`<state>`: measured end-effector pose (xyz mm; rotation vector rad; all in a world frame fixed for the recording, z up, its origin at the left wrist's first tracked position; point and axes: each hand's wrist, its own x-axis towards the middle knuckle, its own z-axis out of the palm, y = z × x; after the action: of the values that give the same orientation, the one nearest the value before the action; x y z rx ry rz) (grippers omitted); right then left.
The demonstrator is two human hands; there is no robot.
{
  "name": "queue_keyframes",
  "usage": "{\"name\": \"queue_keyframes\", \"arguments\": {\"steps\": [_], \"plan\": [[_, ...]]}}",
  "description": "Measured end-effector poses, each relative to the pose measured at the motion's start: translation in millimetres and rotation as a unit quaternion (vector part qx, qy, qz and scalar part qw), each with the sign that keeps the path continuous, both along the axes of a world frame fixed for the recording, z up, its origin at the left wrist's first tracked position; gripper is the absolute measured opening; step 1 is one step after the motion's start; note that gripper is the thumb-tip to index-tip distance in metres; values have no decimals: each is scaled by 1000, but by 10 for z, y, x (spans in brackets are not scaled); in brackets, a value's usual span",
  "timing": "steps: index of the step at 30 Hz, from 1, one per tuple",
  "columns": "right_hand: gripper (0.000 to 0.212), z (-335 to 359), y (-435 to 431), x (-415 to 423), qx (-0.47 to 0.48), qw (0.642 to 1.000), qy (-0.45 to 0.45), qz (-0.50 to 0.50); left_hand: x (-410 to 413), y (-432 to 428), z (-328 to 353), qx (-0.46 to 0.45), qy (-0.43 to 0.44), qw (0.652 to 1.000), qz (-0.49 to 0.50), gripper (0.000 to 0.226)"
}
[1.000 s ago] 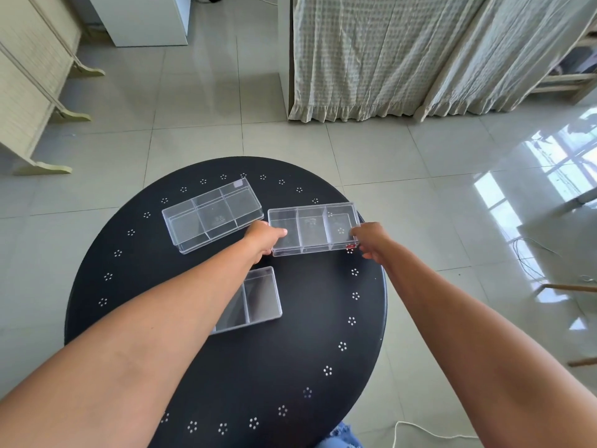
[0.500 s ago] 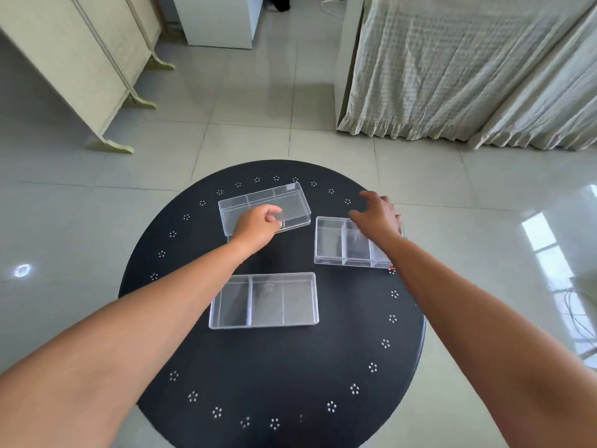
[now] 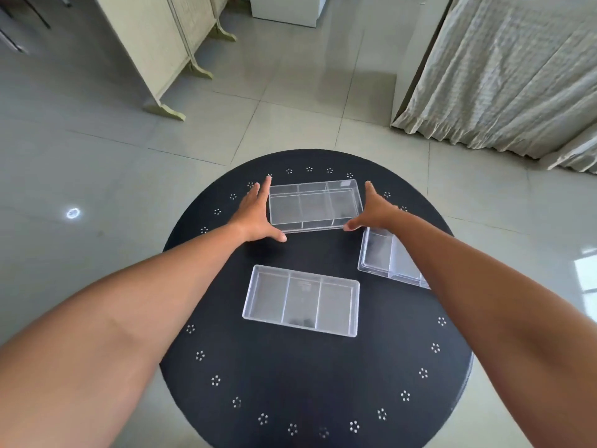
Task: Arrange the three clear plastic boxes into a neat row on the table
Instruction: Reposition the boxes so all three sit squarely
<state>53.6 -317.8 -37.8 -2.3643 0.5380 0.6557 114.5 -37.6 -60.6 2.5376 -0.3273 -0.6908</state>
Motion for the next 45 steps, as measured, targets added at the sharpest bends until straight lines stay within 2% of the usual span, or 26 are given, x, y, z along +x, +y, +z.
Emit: {"name": "queue_keyframes", "arguments": {"steps": [4, 6, 9, 13, 17, 20, 22, 24, 26, 29, 31, 35, 39, 45], "plan": [[90, -96, 47, 57, 62, 998, -7, -24, 51, -64, -62, -60, 34, 998, -2, 143], [84, -130, 73, 48, 72, 996, -30, -39, 56, -90, -83, -74, 37, 997, 12, 139], [85, -161, 68, 35, 102, 992, -49, -58, 69, -94, -94, -106, 50, 993, 33, 135], [108, -114, 63, 49, 115, 989, -67, -70, 139, -65, -44, -209, 115, 968, 81, 130], [110, 21, 56, 94, 157, 979, -101, -82, 272, -4, 80, -262, 143, 948, 110, 111], [107, 123, 80, 94, 148, 980, -118, -60, 349, 53, 168, -312, 192, 922, 125, 90], [105, 168, 109, 75, 127, 983, -128, -30, 396, 66, 218, -358, 231, 892, 148, 80], [101, 189, 160, 46, 63, 988, -139, 8, 447, 63, 251, -402, 264, 858, 179, 71], [92, 182, 208, 28, -7, 987, -162, 20, 488, 46, 276, -413, 285, 844, 190, 66], [72, 136, 252, 16, -56, 979, -194, -4, 509, 30, 318, -391, 297, 852, 184, 67], [66, 117, 237, 33, -44, 980, -195, -19, 512, 40, 341, -380, 305, 855, 180, 71], [68, 181, 133, 101, 59, 978, -195, -32, 510, 121, 366, -349, 315, 871, 139, 85], [66, 264, 48, 145, 105, 975, -196, -18, 527, 193, 394, -303, 314, 894, 106, 105], [68, 335, -31, 211, 206, 957, -161, -125, 513, 256, 414, -252, 296, 916, 95, 104]]}}
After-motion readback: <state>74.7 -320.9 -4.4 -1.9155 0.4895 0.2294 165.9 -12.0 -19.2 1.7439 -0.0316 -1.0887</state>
